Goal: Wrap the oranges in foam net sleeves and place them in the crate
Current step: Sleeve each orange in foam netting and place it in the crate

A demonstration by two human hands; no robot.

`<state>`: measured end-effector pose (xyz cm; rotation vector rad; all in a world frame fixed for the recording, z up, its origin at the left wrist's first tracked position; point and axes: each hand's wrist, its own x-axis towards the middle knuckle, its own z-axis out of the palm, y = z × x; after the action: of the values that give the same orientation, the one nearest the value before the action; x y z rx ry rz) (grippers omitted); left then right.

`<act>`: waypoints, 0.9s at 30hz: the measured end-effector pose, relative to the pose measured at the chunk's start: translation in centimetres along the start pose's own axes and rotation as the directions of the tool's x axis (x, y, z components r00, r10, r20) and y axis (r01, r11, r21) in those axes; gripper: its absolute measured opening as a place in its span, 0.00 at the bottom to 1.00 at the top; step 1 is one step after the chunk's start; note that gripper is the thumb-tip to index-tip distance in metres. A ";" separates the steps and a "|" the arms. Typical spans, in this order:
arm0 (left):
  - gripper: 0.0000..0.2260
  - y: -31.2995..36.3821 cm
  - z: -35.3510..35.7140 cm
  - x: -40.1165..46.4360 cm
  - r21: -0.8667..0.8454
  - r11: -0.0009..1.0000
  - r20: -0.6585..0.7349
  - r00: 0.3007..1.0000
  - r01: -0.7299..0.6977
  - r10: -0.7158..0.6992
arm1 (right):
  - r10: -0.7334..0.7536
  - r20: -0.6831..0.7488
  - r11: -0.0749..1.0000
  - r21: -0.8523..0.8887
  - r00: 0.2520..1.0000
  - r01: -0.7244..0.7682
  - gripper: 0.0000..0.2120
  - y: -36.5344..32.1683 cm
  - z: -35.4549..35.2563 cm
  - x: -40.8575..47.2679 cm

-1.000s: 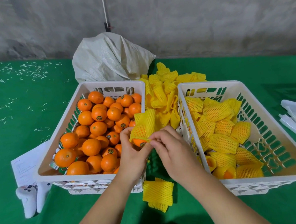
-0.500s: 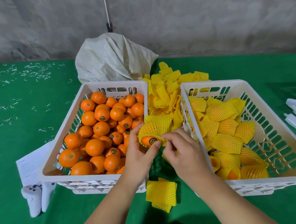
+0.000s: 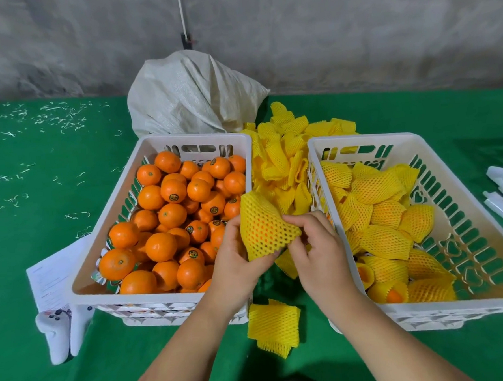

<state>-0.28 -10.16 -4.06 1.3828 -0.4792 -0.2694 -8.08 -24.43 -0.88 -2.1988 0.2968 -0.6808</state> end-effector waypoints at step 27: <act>0.37 -1.0 0.4 -0.2 0.318 0.946 0.107 0.994 -0.062 0.029 | 0.347 0.378 0.767 0.412 0.858 -0.491 0.41 -1.3 1.7 -0.9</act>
<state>-0.53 -10.61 -5.05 1.6788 -0.6602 -0.2304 -7.91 -22.10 -1.18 -1.6157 0.4046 -0.1515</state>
